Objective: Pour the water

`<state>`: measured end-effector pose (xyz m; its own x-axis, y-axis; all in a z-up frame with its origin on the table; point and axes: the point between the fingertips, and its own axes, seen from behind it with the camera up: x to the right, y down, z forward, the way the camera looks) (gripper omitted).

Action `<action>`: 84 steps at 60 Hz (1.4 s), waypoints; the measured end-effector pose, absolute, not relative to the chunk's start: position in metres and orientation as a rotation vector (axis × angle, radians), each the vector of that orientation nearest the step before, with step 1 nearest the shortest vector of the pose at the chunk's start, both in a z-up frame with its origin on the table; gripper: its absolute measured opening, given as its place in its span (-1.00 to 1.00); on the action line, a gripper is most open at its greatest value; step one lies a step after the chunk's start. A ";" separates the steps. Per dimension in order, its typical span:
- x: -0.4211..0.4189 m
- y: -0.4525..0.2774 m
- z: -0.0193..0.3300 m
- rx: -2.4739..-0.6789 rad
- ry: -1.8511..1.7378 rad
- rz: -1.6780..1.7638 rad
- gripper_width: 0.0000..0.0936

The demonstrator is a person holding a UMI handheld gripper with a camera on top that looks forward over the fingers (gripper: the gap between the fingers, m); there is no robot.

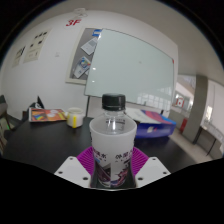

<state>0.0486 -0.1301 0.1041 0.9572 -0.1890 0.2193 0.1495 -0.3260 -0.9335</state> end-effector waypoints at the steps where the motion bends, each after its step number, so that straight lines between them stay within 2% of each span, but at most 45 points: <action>1: 0.057 -0.126 0.110 -1.868 0.025 -0.368 -0.09; 6: 0.100 -0.102 0.147 -1.839 -0.010 -0.513 -0.09; 15: 0.156 -0.030 0.237 -1.714 -0.169 -0.834 -0.09; 22: 0.158 0.046 0.299 -1.574 -0.375 -1.065 -0.09; 28: 0.130 0.116 0.332 -1.400 -0.644 -1.265 -0.09; 32: 0.099 0.157 0.338 -1.268 -0.843 -1.381 -0.09; 36: 0.067 0.191 0.326 -1.131 -1.045 -1.469 -0.10; 45: 0.004 0.241 0.267 -0.862 -1.409 -1.585 -0.10; 54: -0.028 0.258 0.205 -0.649 -1.662 -1.598 -0.09; 61: -0.033 0.263 0.179 -0.629 -1.727 -1.579 -0.09; 66: -0.033 0.263 0.179 -0.675 -1.709 -1.555 -0.08; 71: -0.032 0.260 0.198 -0.728 -1.634 -1.501 -0.09; 84: -0.019 0.250 0.299 -1.152 -1.121 -1.045 -0.09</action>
